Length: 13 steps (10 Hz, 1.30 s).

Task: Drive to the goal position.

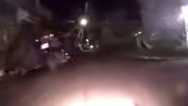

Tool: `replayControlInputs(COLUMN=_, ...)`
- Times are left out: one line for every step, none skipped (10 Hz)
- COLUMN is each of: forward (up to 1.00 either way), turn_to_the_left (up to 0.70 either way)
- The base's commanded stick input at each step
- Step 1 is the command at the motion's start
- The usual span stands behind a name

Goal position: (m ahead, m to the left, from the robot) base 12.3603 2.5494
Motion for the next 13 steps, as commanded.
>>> replayControlInputs(forward=1.0, turn_to_the_left=0.0)
replayControlInputs(forward=1.0, turn_to_the_left=0.0)
replayControlInputs(forward=1.0, turn_to_the_left=0.0)
replayControlInputs(forward=1.0, turn_to_the_left=0.0)
replayControlInputs(forward=1.0, turn_to_the_left=0.0)
replayControlInputs(forward=1.0, turn_to_the_left=0.0)
replayControlInputs(forward=1.0, turn_to_the_left=0.0)
replayControlInputs(forward=1.0, turn_to_the_left=0.0)
replayControlInputs(forward=1.0, turn_to_the_left=0.0)
replayControlInputs(forward=1.0, turn_to_the_left=0.0)
replayControlInputs(forward=1.0, turn_to_the_left=0.0)
replayControlInputs(forward=1.0, turn_to_the_left=0.0)
replayControlInputs(forward=1.0, turn_to_the_left=0.0)
